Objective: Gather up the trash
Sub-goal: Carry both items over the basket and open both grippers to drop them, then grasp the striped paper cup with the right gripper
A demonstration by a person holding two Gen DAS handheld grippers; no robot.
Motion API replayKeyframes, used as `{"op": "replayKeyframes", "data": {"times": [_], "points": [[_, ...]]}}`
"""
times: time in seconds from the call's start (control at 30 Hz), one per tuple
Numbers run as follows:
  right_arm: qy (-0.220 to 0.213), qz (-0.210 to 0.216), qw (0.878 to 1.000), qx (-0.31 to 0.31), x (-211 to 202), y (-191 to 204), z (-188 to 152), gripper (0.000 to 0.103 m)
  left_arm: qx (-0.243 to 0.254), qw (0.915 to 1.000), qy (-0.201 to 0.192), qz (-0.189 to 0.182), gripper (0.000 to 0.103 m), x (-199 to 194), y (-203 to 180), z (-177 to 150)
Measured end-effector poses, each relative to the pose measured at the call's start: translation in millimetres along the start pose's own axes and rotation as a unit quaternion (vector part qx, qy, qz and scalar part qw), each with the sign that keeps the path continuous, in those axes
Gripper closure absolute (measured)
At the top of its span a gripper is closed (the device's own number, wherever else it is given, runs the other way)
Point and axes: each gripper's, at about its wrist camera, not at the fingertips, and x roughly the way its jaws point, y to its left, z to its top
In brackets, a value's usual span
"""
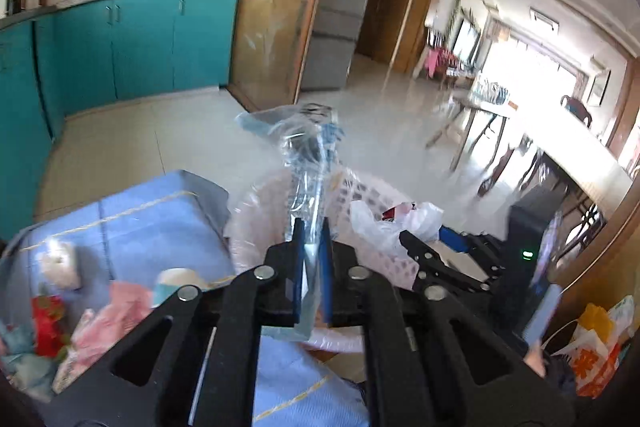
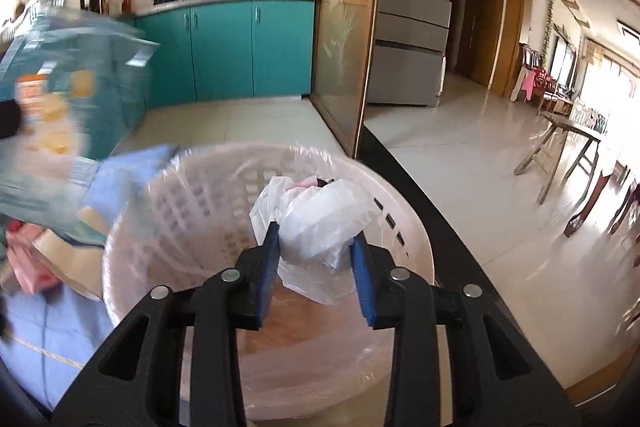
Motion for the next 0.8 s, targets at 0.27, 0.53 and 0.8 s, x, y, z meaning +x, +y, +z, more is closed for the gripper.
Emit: {"op": "replayKeyframes", "data": {"times": [0.27,0.53,0.8], "points": [[0.012,0.027,0.998,0.053,3.4,-15.7,6.4,0.026,-0.014,0.9974,-0.001,0.070,0.023,12.8,12.3,-11.3],[-0.011,0.055,0.998,0.010,-8.2,19.9,20.5,0.021,-0.020,0.9562,-0.017,0.292,0.016,-62.6,68.0,-74.5],[0.042,0.232,0.966,-0.108,-0.3,148.0,64.8,0.020,-0.095,0.9235,0.043,0.369,0.016,-116.6,125.3,-135.8]]}}
